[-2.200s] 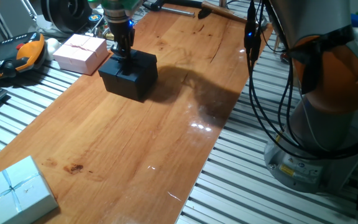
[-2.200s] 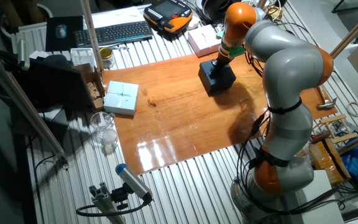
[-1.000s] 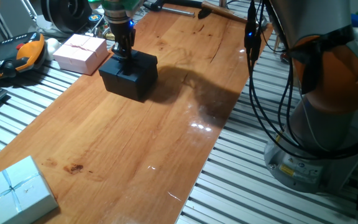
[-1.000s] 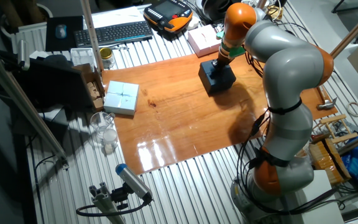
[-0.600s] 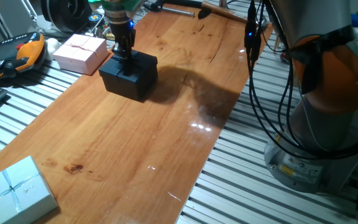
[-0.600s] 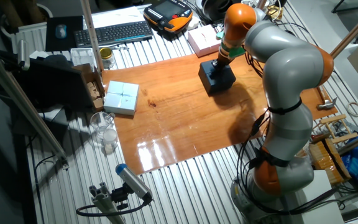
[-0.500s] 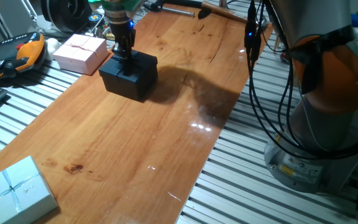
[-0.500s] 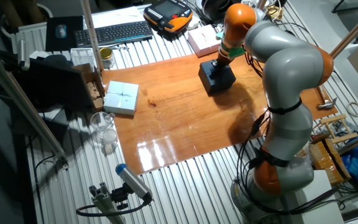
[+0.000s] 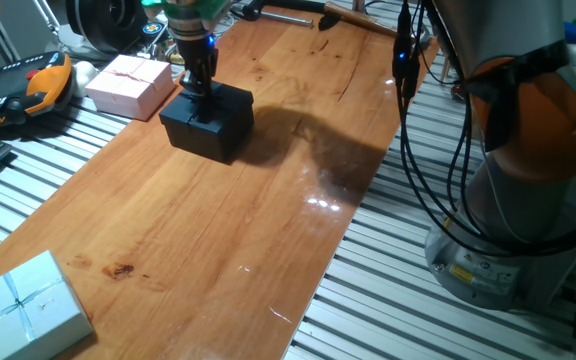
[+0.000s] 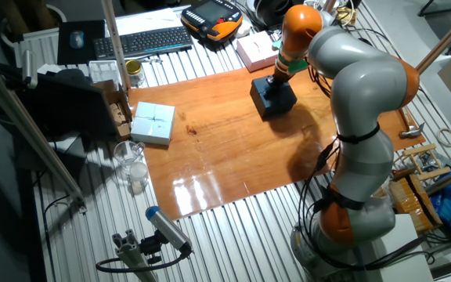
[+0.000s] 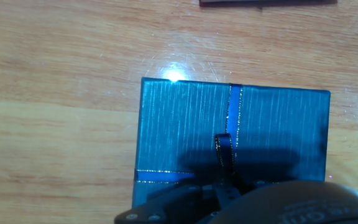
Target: Cover the box
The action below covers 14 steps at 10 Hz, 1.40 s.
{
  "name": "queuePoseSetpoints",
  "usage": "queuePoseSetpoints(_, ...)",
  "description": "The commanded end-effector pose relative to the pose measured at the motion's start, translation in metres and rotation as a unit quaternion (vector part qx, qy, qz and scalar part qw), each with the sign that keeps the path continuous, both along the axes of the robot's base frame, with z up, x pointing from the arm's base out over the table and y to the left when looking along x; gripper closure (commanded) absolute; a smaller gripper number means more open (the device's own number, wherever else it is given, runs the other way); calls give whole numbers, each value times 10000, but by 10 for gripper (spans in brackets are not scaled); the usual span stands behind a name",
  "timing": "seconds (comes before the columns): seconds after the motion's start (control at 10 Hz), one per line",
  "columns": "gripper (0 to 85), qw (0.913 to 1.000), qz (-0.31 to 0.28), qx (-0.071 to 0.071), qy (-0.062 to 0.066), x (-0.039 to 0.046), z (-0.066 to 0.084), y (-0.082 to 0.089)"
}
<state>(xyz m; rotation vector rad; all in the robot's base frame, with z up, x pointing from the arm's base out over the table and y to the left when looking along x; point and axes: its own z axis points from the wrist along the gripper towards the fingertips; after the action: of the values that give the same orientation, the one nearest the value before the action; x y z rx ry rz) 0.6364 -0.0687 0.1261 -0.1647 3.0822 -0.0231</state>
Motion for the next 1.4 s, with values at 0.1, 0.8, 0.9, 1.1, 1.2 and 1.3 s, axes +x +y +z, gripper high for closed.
queuePoseSetpoints(0.1,850,10000,0,7,0,1,-16,1)
queuePoseSetpoints(0.8,850,10000,0,38,-15,8,-87,-3)
queuePoseSetpoints(0.9,850,10000,0,38,-15,7,-88,-2)
queuePoseSetpoints(1.1,850,10000,0,46,-15,2,-103,-3)
queuePoseSetpoints(1.2,850,10000,0,38,-31,-4,-99,-1)
queuePoseSetpoints(1.3,850,10000,0,23,-38,-6,-96,3)
